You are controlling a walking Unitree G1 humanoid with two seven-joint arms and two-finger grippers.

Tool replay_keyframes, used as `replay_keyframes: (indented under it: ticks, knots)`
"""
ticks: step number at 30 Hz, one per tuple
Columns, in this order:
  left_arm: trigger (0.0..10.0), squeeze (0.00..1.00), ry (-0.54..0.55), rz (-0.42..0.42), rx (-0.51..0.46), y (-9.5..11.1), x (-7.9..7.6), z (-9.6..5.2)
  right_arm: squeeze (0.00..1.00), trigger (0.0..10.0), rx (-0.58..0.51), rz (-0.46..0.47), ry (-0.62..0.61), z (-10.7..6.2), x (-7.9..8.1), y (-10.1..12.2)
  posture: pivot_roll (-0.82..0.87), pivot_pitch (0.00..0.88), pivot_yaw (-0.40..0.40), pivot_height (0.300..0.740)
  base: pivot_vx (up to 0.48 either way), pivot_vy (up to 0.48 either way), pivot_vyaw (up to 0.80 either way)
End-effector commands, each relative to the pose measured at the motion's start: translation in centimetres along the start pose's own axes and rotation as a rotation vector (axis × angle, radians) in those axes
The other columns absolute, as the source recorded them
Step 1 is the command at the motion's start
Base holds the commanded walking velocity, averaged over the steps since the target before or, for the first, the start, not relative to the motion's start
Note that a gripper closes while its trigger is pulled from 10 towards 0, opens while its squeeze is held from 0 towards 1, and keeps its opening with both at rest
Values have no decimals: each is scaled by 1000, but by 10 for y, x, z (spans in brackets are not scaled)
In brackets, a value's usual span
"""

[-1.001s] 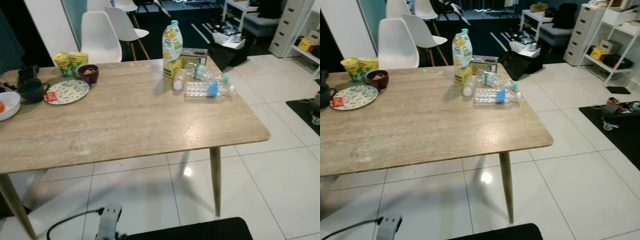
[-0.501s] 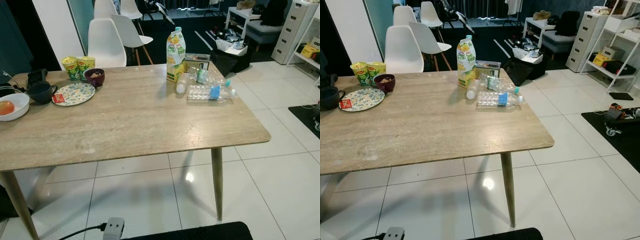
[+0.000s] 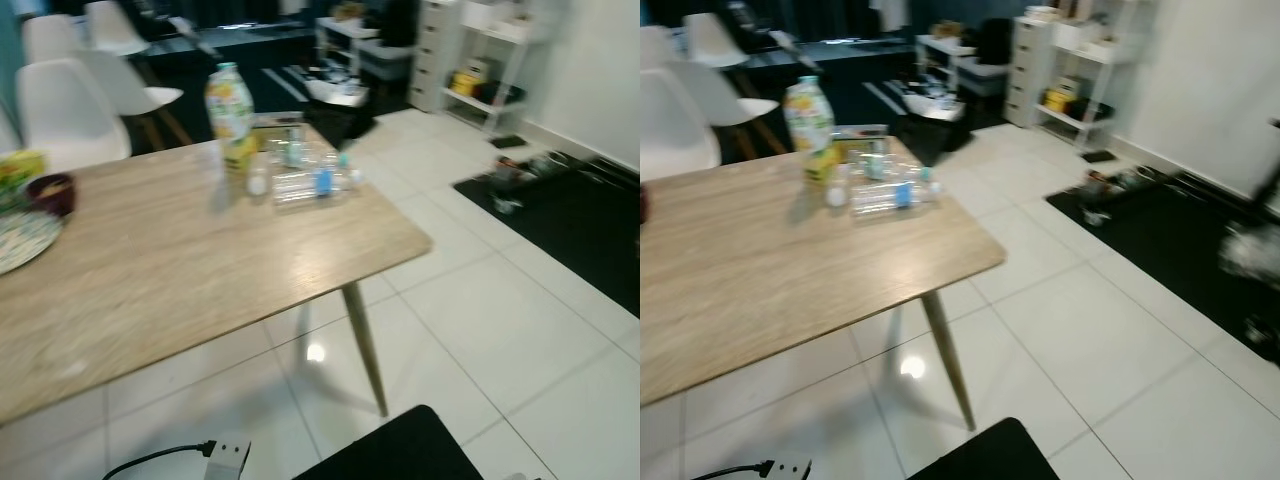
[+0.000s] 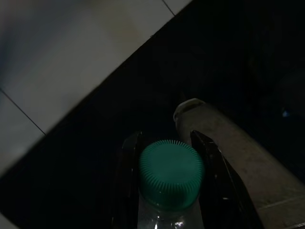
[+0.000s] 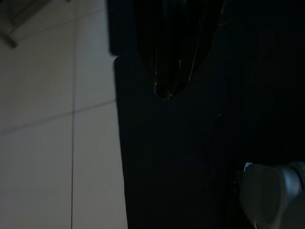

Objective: Restocking fridge

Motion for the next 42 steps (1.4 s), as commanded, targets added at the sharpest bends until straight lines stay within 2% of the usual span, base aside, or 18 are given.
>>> replay_keyframes:
  ticks: [1,16,17,20,34,38,39,42]
  knots:
    - [10000,0,-47,-3,-4,1,-16,3,0,10000,17,21,-6,0,-2,-6,1,0,-4,740,0,0,-769]
    - [10000,0,-5,97,-35,14,-15,4,0,10000,37,41,-13,0,-2,-9,-1,0,2,740,0,0,-769]
    - [10000,0,0,136,-35,15,-14,4,0,10000,35,42,-14,0,-1,-7,2,0,0,740,0,0,-769]
    - [10000,0,7,158,-36,15,-15,4,0,10000,35,40,-14,0,0,-6,7,0,-2,740,0,0,-769]
    - [10000,0,8,241,-21,7,-16,4,0,10000,23,19,-16,0,-1,4,22,0,-2,740,0,0,-769]
    - [10000,0,3,285,-14,6,-16,4,0,10000,20,17,-15,1,-1,6,24,0,0,740,0,0,-769]
    - [10000,0,-2,321,-10,5,-17,4,0,10000,20,16,-15,1,-1,6,24,0,2,740,0,0,-769]
    - [10000,0,-5,338,-5,3,-17,4,0,10000,20,17,-15,1,-1,6,24,0,3,740,0,0,-769]
Point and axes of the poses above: a point about 5 cm out from each wrist's last joint towards the gripper, its own z axis pointing out of the wrist towards the gripper, its own y axis along the axis of the wrist's last joint, x = y × z, the point moved 6 cm from there along z, pointing out of the wrist towards the gripper, and after that the axes turned 5 degrees about -z, right-handed, at the moved point
